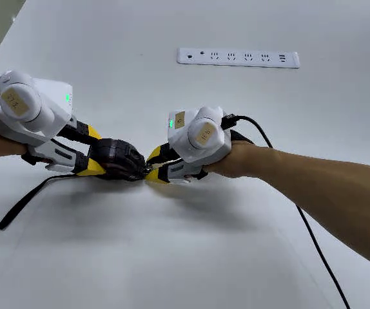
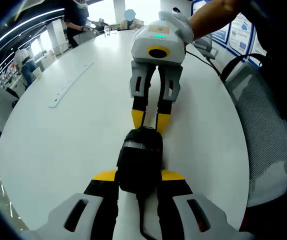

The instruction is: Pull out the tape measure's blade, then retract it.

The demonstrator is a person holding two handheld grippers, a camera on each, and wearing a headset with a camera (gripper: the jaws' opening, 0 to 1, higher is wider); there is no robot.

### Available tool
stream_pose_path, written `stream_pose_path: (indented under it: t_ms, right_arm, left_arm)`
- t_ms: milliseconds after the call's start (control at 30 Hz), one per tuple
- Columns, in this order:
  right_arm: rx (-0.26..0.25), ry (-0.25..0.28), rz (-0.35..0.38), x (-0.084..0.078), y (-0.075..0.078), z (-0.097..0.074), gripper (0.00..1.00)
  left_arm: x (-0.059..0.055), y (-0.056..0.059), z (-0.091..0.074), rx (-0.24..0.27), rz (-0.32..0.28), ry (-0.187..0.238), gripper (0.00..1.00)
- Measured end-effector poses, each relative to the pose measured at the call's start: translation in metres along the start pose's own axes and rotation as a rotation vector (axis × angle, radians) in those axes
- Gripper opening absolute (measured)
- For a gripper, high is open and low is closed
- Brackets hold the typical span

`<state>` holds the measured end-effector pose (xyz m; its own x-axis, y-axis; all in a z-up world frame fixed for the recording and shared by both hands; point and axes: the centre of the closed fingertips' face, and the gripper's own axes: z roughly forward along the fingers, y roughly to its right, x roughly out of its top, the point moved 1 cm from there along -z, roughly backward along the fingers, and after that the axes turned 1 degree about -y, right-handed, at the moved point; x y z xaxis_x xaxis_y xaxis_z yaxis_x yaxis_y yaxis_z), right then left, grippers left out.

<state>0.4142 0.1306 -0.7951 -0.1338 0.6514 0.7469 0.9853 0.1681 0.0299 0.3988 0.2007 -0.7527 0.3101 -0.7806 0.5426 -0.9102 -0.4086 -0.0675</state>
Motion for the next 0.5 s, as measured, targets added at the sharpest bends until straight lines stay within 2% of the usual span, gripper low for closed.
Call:
stream_pose_path:
  t_ms: [300,400,500]
  right_arm:
    - [-0.004,-0.011,-0.023,-0.0010,0.0005,-0.0010,0.10]
    - [-0.004,-0.012,-0.025,-0.0010,0.0004,-0.0013,0.10]
    - [-0.005,-0.014,-0.027,-0.0010,0.0006,-0.0017,0.09]
  left_arm:
    - [0.0002,0.0021,-0.0005,0.000,-0.004,0.001,0.24]
    - [-0.0036,-0.0031,0.0014,-0.002,0.003,-0.001,0.24]
    - [-0.0036,-0.0027,0.0009,-0.004,0.000,0.001,0.24]
